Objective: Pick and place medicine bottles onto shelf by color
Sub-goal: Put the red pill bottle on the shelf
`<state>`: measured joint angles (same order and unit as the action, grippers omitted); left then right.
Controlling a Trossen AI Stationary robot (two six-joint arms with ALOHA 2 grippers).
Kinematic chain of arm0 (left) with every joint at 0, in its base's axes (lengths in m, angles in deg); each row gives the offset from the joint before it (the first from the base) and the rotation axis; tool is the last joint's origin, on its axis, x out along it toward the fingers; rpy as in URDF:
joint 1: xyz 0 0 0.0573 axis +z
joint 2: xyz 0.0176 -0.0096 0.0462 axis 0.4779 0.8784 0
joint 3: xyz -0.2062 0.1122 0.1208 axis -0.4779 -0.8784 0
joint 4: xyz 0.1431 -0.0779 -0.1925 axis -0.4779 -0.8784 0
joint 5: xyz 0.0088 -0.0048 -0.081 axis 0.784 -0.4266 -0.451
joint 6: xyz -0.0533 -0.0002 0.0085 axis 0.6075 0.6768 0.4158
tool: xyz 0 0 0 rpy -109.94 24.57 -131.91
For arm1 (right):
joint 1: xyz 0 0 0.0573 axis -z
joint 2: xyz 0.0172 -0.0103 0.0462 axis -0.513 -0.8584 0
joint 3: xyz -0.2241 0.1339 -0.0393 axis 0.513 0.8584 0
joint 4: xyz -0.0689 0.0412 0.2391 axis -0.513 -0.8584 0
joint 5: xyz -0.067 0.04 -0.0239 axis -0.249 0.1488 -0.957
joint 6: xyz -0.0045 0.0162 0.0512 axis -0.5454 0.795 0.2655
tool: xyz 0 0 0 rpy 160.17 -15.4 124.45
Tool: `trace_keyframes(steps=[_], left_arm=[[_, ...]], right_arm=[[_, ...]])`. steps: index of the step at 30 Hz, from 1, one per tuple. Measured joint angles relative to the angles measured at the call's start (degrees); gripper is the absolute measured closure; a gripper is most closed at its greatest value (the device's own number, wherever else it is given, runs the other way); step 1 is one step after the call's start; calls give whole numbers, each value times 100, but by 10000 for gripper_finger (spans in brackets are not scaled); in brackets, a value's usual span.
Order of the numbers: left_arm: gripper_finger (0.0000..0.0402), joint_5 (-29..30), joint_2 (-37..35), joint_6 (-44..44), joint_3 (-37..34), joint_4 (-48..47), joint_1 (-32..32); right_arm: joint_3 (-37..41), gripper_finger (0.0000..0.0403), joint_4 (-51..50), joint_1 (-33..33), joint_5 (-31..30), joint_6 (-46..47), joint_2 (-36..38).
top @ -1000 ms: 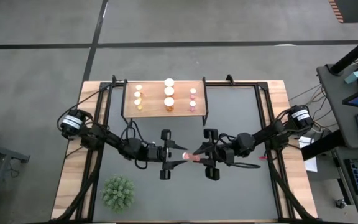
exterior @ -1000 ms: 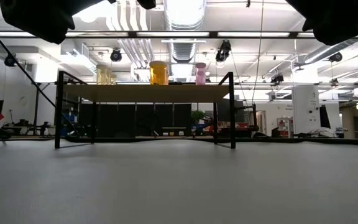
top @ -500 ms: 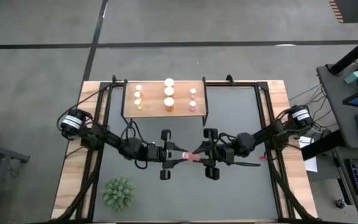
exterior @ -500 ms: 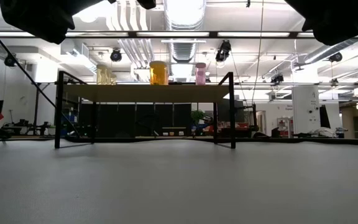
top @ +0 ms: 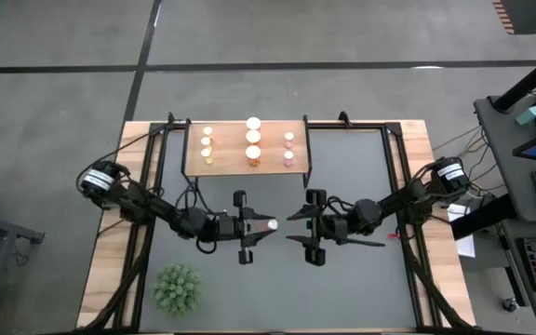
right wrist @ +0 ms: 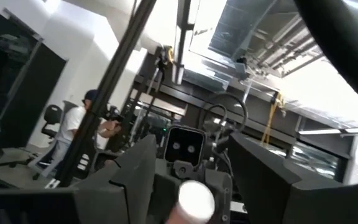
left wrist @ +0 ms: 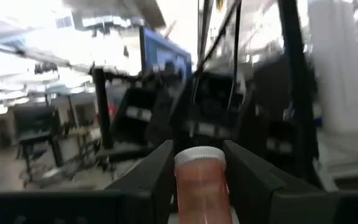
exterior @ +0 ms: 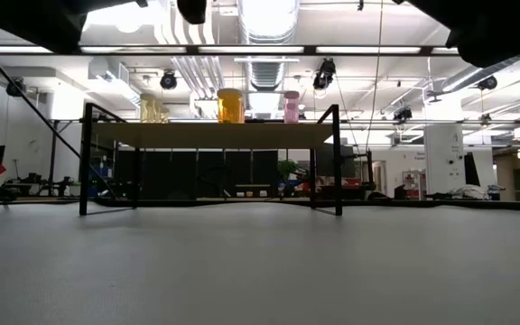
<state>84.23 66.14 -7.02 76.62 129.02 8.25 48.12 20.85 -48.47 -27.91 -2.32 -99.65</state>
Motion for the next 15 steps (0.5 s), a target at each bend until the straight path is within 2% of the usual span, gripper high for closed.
trace_keyframes(steps=[4, 7, 10, 15], left_arm=[[318, 118, -317, 178, -13, -923, -41], [320, 120, -458, 299, -2, -1231, -68], [321, 123, -517, 296, -2, -1214, -91], [316, 110, -545, 296, 0, -1096, -112]], right_arm=[[13, 206, -94, 0, -210, -3, 25], [25, 207, -162, 0, -240, -8, 33], [27, 208, -193, 0, -321, -31, 35], [29, 207, -674, -25, -968, 103, 171]])
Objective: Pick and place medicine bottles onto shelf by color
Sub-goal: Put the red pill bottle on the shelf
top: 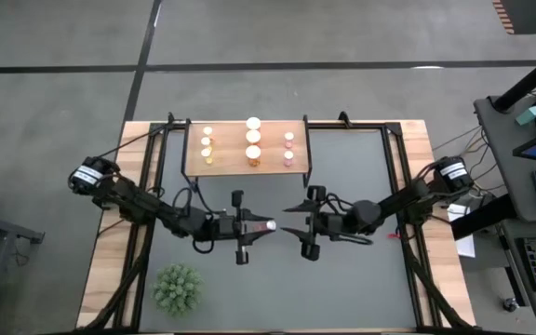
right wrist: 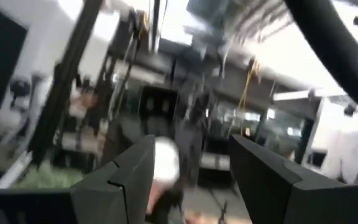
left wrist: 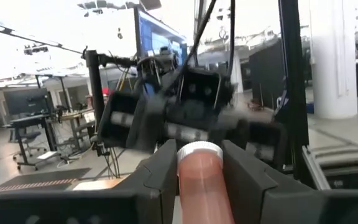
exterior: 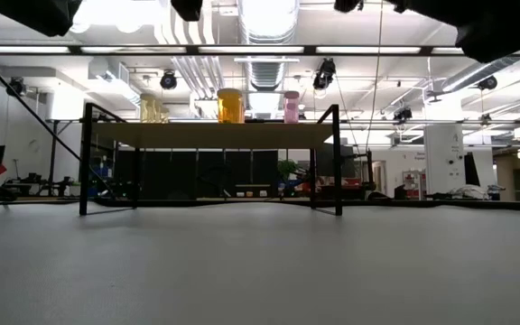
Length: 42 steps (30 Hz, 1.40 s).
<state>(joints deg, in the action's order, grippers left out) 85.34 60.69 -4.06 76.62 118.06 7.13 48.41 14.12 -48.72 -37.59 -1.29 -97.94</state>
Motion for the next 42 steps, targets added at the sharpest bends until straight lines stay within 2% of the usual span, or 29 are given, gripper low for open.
trace_keyframes(steps=[5, 8, 17, 28, 42], left_arm=[[313, -30, -2, -2, 17, 408, -56], [313, -176, -2, -2, 35, 799, -55], [311, -224, 15, -2, 33, 825, -53], [311, -253, 17, -15, 31, 818, -42], [311, -241, 15, -7, 31, 846, -33]], right_arm=[[-254, 206, -2185, 32, -15, 861, 509], [-474, 206, -2774, 151, 25, 1312, 534], [-1147, 206, -2635, 236, 565, 1284, -63], [-1549, 213, -2910, 266, 911, 1250, -183], [-1800, 278, -3204, 386, 981, 1154, -184]])
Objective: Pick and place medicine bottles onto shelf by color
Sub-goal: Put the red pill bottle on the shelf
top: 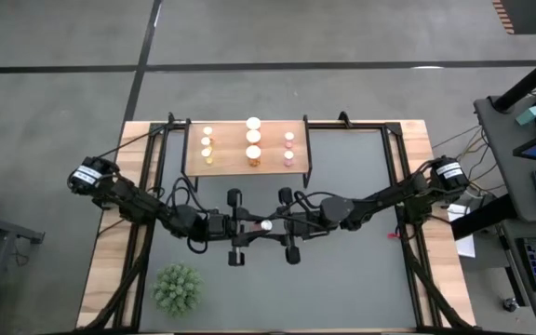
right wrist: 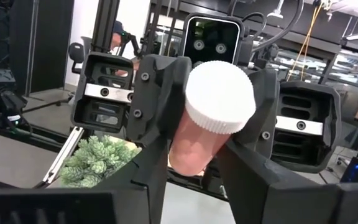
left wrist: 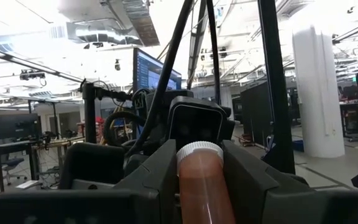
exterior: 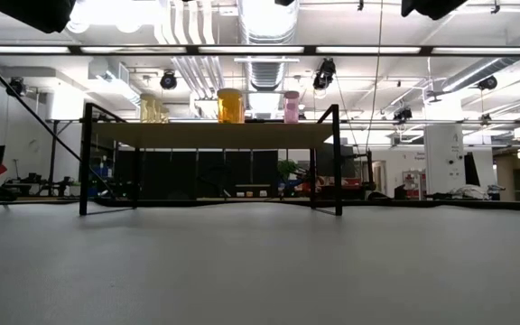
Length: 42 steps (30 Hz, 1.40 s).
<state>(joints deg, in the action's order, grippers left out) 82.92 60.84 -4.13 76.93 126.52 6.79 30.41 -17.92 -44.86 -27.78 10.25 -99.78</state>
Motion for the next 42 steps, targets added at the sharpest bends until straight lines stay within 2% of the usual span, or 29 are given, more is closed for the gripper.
trace_keyframes(steps=[9, 14, 25, 32, 35, 38, 42], left_arm=[[310, -12, 0, 5, -7, -37, -4], [305, -9, 0, 2, -9, -42, -4], [214, 57, 9, -10, -22, -260, 2], [203, 86, -214, -32, -282, -407, -9], [203, 90, -578, 7, -515, -574, -33], [203, 91, -1028, 29, -684, -1085, -77], [203, 102, -1580, 528, -775, -2104, -98]], right_arm=[[0, 319, -44, 0, -2, 7, 0], [0, 318, -48, 1, -11, 8, 0], [-4, 318, -102, 7, -63, 7, 0], [-4, 318, -323, 7, -66, 41, 10], [-4, 318, -571, 7, -71, 46, 88], [-10, 317, -1085, 5, -348, 46, 266], [-209, 319, -2626, 7, -574, 50, 586]])
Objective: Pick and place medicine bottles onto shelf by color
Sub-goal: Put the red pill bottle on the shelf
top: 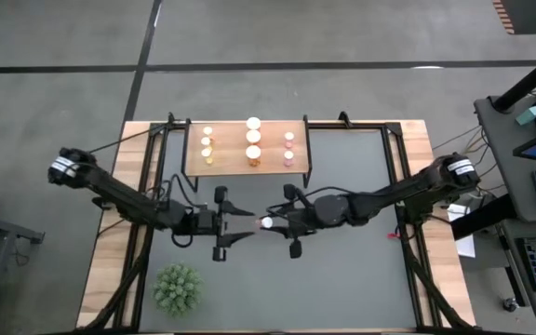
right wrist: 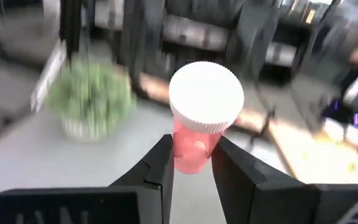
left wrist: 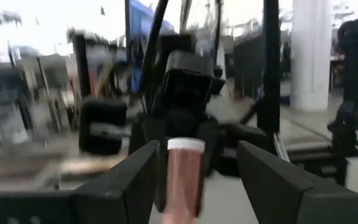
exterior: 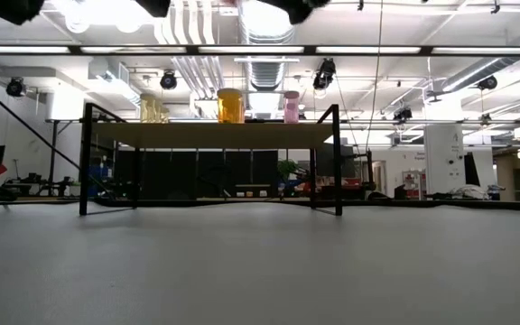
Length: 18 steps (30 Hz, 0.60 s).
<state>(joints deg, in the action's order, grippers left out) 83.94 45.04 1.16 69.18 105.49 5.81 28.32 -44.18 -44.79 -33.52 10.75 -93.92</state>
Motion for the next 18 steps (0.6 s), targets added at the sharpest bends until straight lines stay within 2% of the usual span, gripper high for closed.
trace_keyframes(steps=[5, 8, 12, 18], left_arm=[[203, 91, -276, 911, 571, -2296, 2], [200, 199, -116, 1136, 1177, -3589, 2], [172, 294, 306, 1130, 1741, -4236, 5], [120, 909, 959, 627, 1971, -4096, 50]], right_arm=[[-701, 319, -3039, 0, -247, 311, 152], [-1036, 318, -4195, 0, -250, 597, 96], [-1107, 320, -4614, -2, -245, 895, 85], [-1063, 317, -4648, -4, -239, 1022, 115]])
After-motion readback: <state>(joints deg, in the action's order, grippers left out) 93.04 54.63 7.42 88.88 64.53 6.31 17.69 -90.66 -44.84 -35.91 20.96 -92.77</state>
